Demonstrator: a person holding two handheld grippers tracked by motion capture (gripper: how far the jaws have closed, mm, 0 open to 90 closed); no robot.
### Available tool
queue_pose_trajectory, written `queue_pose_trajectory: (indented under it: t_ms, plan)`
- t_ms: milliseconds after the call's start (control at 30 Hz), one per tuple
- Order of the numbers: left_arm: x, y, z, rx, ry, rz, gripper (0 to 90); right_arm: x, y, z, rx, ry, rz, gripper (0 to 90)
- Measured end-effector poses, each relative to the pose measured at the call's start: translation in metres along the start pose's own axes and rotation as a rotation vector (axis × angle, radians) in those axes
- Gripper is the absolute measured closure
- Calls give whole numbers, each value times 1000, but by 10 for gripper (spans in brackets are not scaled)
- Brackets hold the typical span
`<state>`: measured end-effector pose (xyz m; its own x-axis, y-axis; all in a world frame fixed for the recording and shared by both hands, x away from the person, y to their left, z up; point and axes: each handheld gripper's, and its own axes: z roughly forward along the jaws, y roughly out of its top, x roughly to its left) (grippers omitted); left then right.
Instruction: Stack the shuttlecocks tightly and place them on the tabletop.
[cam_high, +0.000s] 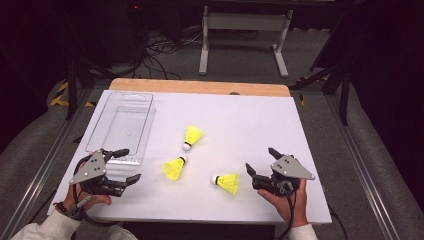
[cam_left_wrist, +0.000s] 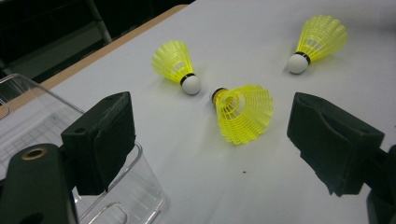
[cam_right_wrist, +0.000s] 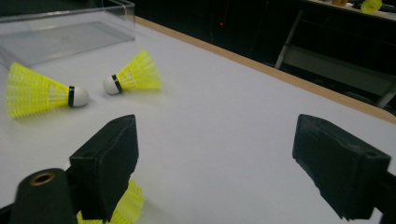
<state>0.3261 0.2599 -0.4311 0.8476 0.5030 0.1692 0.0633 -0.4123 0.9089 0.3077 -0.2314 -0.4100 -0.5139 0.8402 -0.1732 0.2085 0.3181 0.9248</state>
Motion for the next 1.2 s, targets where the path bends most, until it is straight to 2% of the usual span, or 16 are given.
queue_pose_trajectory:
  t_ms: [100, 200, 267, 333, 400, 467, 500, 533, 633, 700, 767, 833, 867, 1000, 1100, 1200]
  plan:
    - [-3, 0, 0, 5, 4, -1, 170, -1, -1, 3, 4, 23, -23, 162]
    - [-7, 0, 1, 15, 3, -4, 197, -2, -2, 1, 1, 34, -21, 171]
    - [-12, -2, 1, 37, -22, -6, 210, -5, -4, 2, 9, 38, -21, 174]
    - [-17, -4, 1, 57, -39, -8, 235, -8, -6, 5, 16, 35, -45, 174]
    - [-22, -6, 4, 59, -71, -23, 243, -10, -6, 6, 18, 32, -52, 174]
    - [-28, -6, 9, 93, -67, -7, 259, -13, -5, 11, 21, 39, -47, 176]
    - [-30, -7, 15, 103, -97, -21, 289, -14, -4, 15, 22, 43, -45, 177]
    - [-30, -7, 15, 103, -97, -21, 311, -14, -4, 15, 22, 43, -45, 177]
    - [-38, -7, 35, 171, -127, -39, 340, -12, -4, 22, 27, 55, -58, 179]
    - [-42, -6, 47, 204, -133, -31, 393, -10, -3, 24, 37, 60, -65, 185]
    - [-45, -4, 58, 216, -160, -30, 448, -9, -4, 26, 42, 61, -69, 186]
    - [-47, -1, 69, 238, -139, -15, 469, -7, -4, 27, 46, 62, -75, 187]
    - [-47, 0, 75, 244, -146, -29, 470, -6, -4, 27, 49, 58, -81, 187]
    - [-51, 2, 97, 283, -134, -20, 493, -7, -7, 24, 59, 52, -77, 189]
    - [-53, 3, 105, 296, -121, -5, 503, -7, -10, 21, 65, 41, -73, 190]
    - [-53, 4, 111, 307, -111, -2, 606, -7, -11, 18, 72, 37, -72, 192]
